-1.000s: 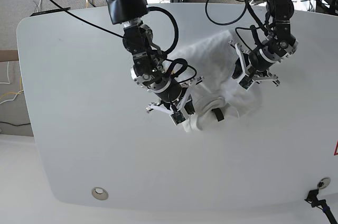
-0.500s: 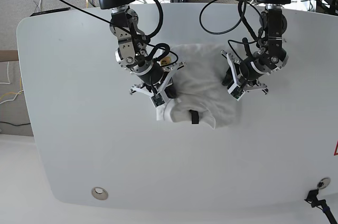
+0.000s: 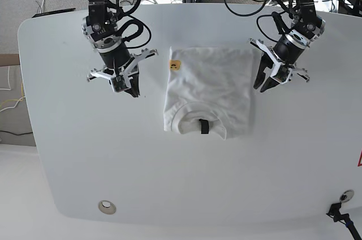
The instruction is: Fold the T-shirt properly
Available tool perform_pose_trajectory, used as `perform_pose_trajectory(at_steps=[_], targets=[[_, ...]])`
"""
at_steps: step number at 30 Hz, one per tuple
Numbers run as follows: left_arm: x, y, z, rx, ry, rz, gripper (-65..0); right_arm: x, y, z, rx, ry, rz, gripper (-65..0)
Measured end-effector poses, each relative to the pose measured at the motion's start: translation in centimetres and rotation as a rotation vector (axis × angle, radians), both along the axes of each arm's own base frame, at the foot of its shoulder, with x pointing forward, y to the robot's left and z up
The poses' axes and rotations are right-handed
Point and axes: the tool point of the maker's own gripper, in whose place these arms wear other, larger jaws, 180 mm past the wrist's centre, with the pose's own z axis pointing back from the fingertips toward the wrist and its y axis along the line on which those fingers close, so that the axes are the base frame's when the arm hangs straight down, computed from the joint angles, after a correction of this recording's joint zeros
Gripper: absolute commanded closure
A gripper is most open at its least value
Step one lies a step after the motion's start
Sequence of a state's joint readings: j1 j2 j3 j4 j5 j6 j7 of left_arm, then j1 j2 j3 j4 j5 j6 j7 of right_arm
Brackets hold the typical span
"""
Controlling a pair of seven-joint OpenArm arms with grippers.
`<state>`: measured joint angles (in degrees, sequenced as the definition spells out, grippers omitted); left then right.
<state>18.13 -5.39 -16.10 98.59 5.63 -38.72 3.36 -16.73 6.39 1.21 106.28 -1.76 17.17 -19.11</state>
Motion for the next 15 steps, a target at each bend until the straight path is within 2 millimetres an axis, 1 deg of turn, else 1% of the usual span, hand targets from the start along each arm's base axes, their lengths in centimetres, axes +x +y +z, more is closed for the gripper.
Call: perform_pose_trajectory(at_steps=[2, 3, 5, 6, 8, 11, 13, 15], targets=[[-0.5, 1.4, 0.5, -0.033, -0.055, 0.100, -8.0, -1.6, -1.6, 0.5, 0.003, -0.034, -0.036, 0.0], [-1.2, 1.6, 0.5, -0.060, -0.067, 0.126, -8.0, -2.5, -2.2, 0.6, 0.010, -0.048, -0.049, 0.0], [-3.1, 1.5, -0.1, -0.105, -0.063, 0.170, -8.0, -4.7, -3.1, -0.3, 0.015, -0.023, -0.076, 0.0], [-4.2, 1.5, -0.5, -0.112, -0.053, 0.188, -8.0, -5.8, -3.5, -0.9, 0.009, -0.003, -0.083, 0.0], [-6.6, 1.3, -0.5, -0.133, -0.043, 0.192, -8.0, -7.8, -3.9, -1.7, 0.007, 0.020, -0.098, 0.0], [-10.2, 3.0, -0.5, -0.116, -0.025, 0.262, -8.0, -10.9, -5.0, -1.8, 0.009, 0.034, -0.125, 0.0], [-12.6, 3.6, -0.8, -0.107, 0.004, 0.290, -8.0, -13.5, -5.9, -3.0, -0.018, 0.103, -0.147, 0.0], [-15.3, 3.7, -0.9, -0.104, 0.050, 0.298, -8.0, -16.3, -5.8, -3.9, -0.022, 0.172, -0.143, 0.0]])
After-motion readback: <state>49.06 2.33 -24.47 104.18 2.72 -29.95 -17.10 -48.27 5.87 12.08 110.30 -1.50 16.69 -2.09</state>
